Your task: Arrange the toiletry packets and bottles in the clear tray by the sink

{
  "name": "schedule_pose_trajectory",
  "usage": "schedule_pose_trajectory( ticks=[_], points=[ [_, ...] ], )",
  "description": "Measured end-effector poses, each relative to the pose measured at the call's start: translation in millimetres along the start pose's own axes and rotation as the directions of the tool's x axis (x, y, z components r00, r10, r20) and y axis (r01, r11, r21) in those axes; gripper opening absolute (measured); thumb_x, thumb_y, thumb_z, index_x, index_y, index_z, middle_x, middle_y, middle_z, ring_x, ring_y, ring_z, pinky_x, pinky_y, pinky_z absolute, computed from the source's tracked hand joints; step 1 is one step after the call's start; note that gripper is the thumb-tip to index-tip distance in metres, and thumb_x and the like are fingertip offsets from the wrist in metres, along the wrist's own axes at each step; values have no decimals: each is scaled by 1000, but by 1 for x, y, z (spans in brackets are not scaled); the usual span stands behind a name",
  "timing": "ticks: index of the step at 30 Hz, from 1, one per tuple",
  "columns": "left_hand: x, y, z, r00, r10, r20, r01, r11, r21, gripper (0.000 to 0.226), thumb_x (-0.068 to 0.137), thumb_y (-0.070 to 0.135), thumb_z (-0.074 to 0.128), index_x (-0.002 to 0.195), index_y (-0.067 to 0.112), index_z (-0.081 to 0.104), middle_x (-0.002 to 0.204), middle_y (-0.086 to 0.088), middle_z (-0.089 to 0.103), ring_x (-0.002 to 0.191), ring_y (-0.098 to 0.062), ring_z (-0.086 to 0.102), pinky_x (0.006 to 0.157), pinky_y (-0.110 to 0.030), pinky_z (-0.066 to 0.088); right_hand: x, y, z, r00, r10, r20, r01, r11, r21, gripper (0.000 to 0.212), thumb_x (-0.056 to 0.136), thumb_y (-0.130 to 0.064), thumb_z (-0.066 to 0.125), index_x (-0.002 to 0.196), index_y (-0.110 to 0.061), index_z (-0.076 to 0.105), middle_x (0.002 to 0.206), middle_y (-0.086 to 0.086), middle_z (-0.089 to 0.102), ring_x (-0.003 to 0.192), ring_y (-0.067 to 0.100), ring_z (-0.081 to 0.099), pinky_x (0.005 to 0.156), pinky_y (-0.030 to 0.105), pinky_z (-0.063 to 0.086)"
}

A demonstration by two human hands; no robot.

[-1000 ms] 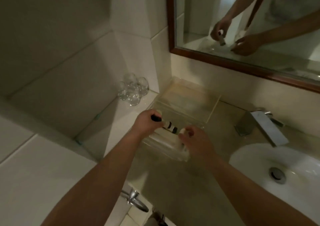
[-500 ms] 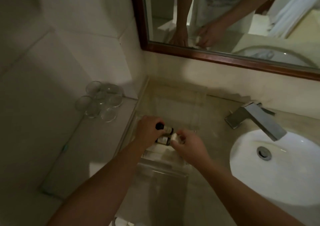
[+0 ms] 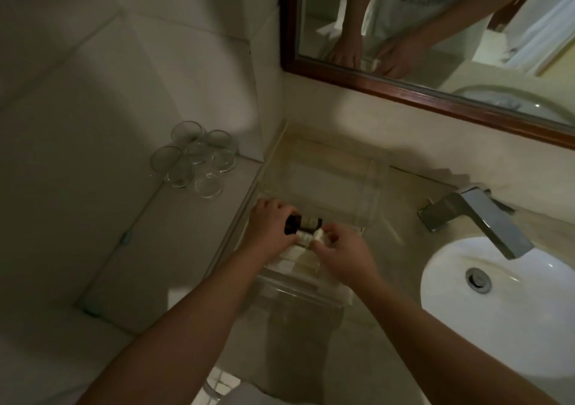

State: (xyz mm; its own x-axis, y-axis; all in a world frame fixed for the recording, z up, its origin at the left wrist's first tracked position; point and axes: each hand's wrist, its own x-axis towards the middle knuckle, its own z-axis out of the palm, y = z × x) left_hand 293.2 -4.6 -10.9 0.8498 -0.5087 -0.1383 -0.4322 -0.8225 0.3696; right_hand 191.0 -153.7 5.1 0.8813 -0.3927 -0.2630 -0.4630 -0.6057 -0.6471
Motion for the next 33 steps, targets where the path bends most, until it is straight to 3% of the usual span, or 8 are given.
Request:
schedule_pose_trajectory(
  ticks=[5, 10, 16, 20, 22, 25, 29, 33],
  points=[
    [2, 5, 2, 996, -37, -84, 39, 999, 19, 49, 64, 48, 72, 106, 27, 58, 110, -4, 55, 104, -28, 44, 89, -40, 40, 3, -7, 3, 1000, -11, 0, 11, 1000, -28, 52, 74, -56, 64, 117, -26, 63, 101, -4, 68, 87, 13, 64, 73, 35, 56],
    [0, 12, 8, 993, -12, -115, 18, 998, 52, 43, 65, 53, 66, 98, 27, 59, 102, -2, 56, 99, -25, 44, 86, -38, 38, 6, -13, 1, 1000, -3, -21, 2, 999, -43, 54, 73, -59, 65, 117, -28, 62, 96, -9, 65, 79, 9, 59, 63, 29, 49],
    [-7, 3, -2, 981, -82, -175, 74, 996, -50, 37, 68, 44, 69, 97, 23, 60, 101, -3, 58, 99, -25, 46, 83, -37, 40, 12, -18, -1, 999, -36, 6, 37, 995, -92, 53, 75, -60, 57, 115, -26, 62, 105, -6, 66, 89, 14, 62, 73, 34, 53],
    [-36, -23, -4, 858, -340, -386, 245, 930, -274, 15, 76, 18, 61, 91, 15, 64, 92, -9, 63, 91, -31, 50, 74, -39, 44, 15, -29, 8, 994, -108, 4, 108, 983, -150, 46, 79, -54, 57, 117, -29, 60, 104, -7, 65, 82, 10, 59, 62, 28, 46],
    [-50, -31, -2, 806, -430, -406, 302, 890, -343, 13, 75, 10, 63, 88, 12, 65, 89, -12, 64, 87, -34, 51, 72, -40, 44, 18, -39, 17, 989, -149, 20, 150, 974, -168, 43, 81, -52, 58, 117, -29, 59, 105, -5, 64, 83, 12, 60, 63, 28, 46],
    [-63, -36, 0, 826, -431, -364, 305, 884, -355, 18, 71, 7, 64, 87, 15, 67, 90, -10, 64, 88, -34, 52, 75, -42, 46, 24, -53, 35, 972, -226, 58, 233, 945, -229, 42, 82, -51, 58, 116, -27, 59, 108, -3, 63, 92, 18, 61, 69, 29, 46],
    [-64, -42, -2, 891, -368, -266, 309, 920, -240, 26, 74, 16, 62, 97, 23, 69, 105, -6, 61, 98, -29, 47, 82, -39, 45, 35, -65, 56, 951, -294, 94, 308, 883, -355, 45, 80, -53, 59, 112, -22, 63, 107, 2, 64, 96, 24, 59, 76, 34, 49],
    [-61, -44, -2, 911, -344, -227, 310, 935, -171, 23, 78, 24, 58, 95, 28, 72, 123, -4, 57, 108, -29, 44, 88, -38, 43, 40, -69, 70, 940, -318, 124, 338, 821, -459, 49, 80, -61, 58, 106, -20, 61, 100, 4, 68, 94, 28, 59, 71, 35, 42]
  ],
)
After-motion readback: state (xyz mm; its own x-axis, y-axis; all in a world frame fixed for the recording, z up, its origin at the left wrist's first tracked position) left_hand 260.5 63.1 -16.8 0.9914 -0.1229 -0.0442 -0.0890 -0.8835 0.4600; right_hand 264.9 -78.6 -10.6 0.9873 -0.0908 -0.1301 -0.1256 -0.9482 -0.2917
